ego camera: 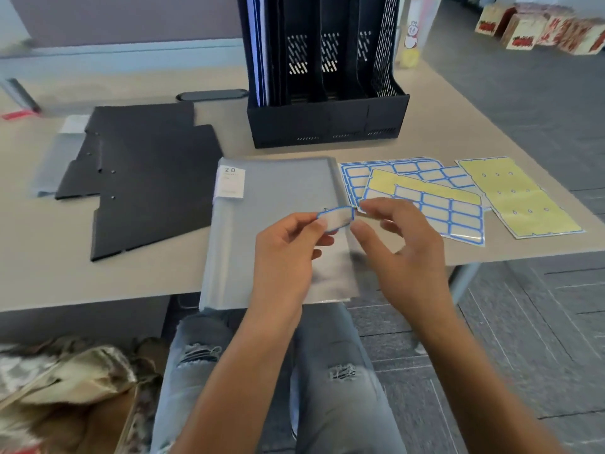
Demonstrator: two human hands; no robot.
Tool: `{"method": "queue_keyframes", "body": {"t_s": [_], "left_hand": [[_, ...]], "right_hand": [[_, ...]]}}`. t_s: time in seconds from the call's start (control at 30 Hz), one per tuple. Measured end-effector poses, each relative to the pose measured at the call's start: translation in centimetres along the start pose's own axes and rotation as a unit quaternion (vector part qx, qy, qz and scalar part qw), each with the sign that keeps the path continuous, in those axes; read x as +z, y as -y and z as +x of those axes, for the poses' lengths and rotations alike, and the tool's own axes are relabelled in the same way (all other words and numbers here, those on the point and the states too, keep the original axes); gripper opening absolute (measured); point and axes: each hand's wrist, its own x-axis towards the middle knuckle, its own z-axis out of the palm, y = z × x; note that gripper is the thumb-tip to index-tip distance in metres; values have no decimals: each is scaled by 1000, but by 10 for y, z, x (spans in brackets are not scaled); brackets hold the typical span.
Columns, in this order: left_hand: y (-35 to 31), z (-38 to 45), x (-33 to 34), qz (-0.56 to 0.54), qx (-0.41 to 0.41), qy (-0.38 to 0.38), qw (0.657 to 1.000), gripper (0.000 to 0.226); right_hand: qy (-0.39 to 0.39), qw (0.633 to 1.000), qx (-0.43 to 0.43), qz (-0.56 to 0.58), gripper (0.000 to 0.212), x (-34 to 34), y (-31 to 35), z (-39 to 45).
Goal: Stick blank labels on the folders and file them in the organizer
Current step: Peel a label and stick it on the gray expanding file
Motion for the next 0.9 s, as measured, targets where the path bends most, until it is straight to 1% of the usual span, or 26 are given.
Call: {"method": "queue_keyframes", "body": {"t_s": [0.1,0.17,0.23,0.27,0.3,0.33,0.4,0.47,0.5,0.53,0.57,0.63,0.8,0.83,0.9], "left_hand": [[1,-5,-16,7,-4,9,1000,11],[2,-6,-27,29,7,16,999,12],[6,-5,-37,87,53,5,995,13],[9,-5,-41,145,86,-10,986,17],[13,-4,-46,219,117,-31,968,25],[16,-4,-51,294,143,-51,944,35],[21,-3,-63,430,174,-68,883,49],[29,-2,-75,549,158,-46,819,55],[33,-3,-79,592,145,-32,792,56],[36,-5,-81,621,139,-23,771,56],[38,-8,-82,639,138,-19,756,56],[39,-14,-81,652,134,-18,746,57],[39,-31,-87,650,137,-30,747,53],[39,-35,-89,644,141,-35,751,51],[35,-40,-93,612,139,-46,777,49]], "right_hand": [[49,993,84,73,9,9,9,0],[60,988,99,106,3,16,13,1],[56,988,100,106,5,23,17,1],[51,988,102,105,6,27,19,1],[42,989,103,100,7,30,20,1],[31,989,106,93,8,33,20,1],[12,989,124,79,11,39,15,0],[8,988,140,67,11,44,9,-2],[11,988,141,57,10,46,7,-4],[15,990,136,43,9,48,5,-7],[18,991,129,26,8,50,4,-10],[22,993,117,-3,8,52,5,-17],[19,995,101,-6,14,49,14,-37],[21,995,102,-2,13,48,15,-40],[21,994,103,11,12,45,16,-44]]}}
